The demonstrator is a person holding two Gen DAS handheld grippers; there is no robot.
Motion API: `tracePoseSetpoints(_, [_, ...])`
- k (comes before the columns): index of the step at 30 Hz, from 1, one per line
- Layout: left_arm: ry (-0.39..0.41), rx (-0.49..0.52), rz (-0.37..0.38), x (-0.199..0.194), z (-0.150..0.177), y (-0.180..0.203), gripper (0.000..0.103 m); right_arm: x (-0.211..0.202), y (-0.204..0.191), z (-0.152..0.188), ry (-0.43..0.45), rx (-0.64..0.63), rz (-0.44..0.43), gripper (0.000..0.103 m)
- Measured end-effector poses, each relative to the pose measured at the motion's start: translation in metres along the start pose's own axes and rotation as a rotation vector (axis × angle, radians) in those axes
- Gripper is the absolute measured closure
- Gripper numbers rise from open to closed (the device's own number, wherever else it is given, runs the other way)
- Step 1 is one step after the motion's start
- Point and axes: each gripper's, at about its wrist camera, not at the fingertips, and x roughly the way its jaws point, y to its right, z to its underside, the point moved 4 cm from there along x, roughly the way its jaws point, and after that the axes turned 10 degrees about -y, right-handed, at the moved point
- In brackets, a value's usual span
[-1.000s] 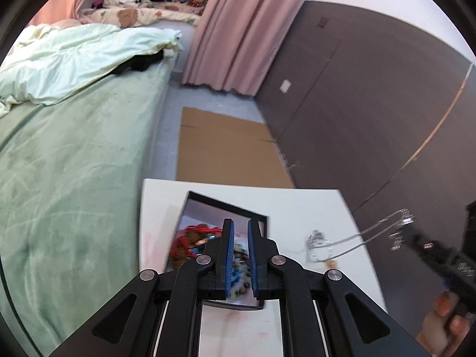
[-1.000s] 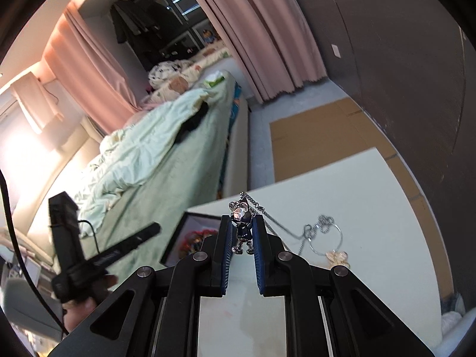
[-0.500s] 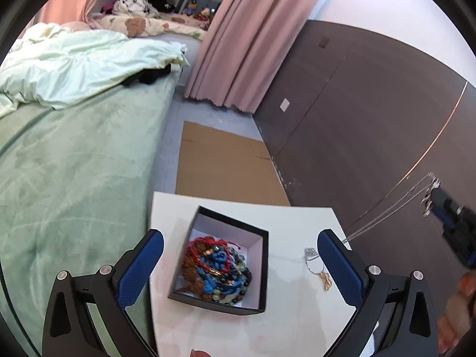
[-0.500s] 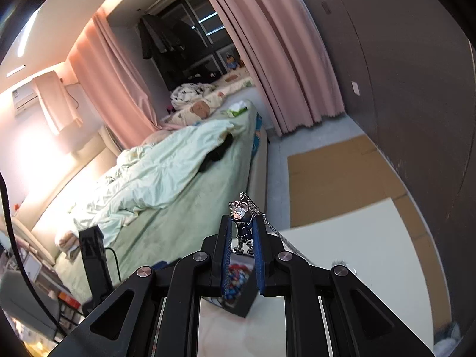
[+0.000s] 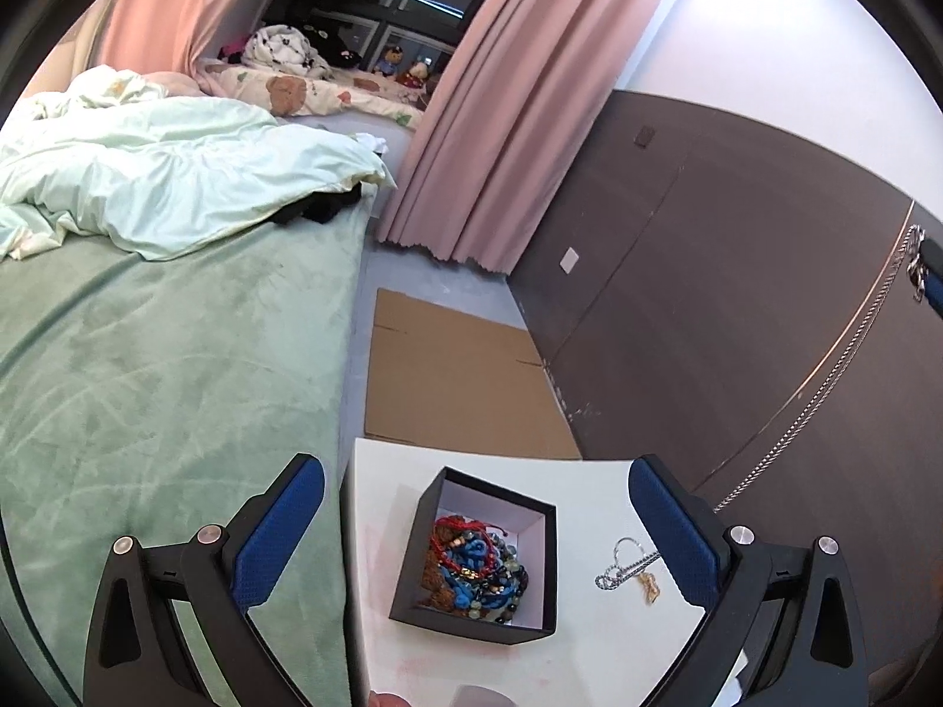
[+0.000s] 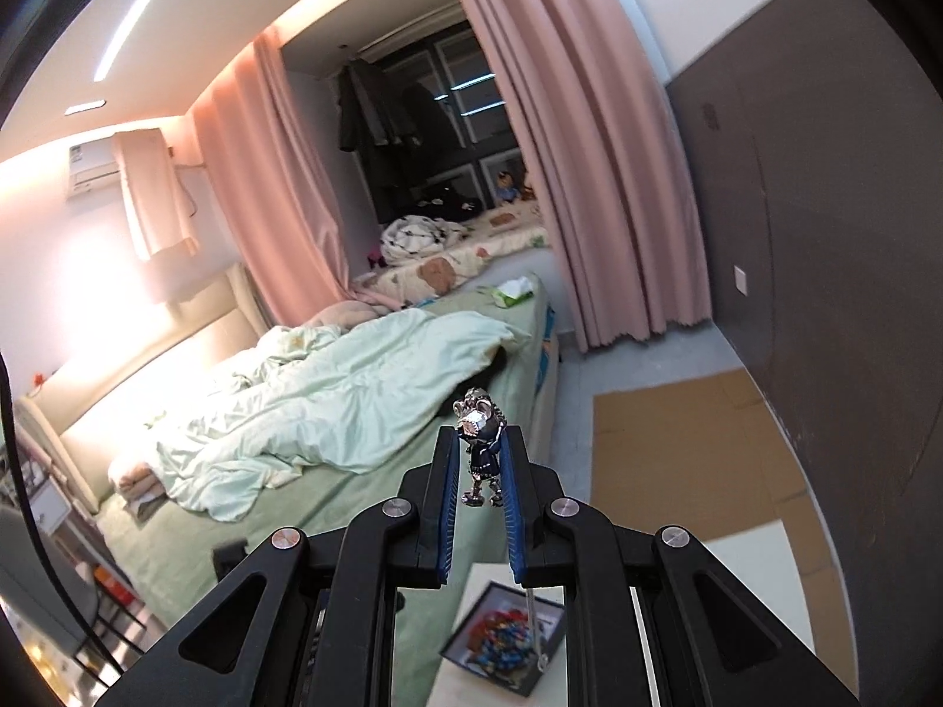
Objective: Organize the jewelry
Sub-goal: 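Carry the silver chain over the box with the right tool and release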
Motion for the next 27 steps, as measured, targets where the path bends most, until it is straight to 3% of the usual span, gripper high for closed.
tracePoseSetpoints(11, [0.036, -0.038, 0.018, -0.016, -0.006, -0.018, 0.000, 0.024, -0.041, -0.008, -0.013, -0.070, 0.024, 0.088])
tracePoseSetpoints(27, [0.018, -0.058, 0.005, -0.013, -0.004, -0.029, 0.000, 0.090, 0.004, 0.032, -0.121, 0.024, 0.056, 0.088])
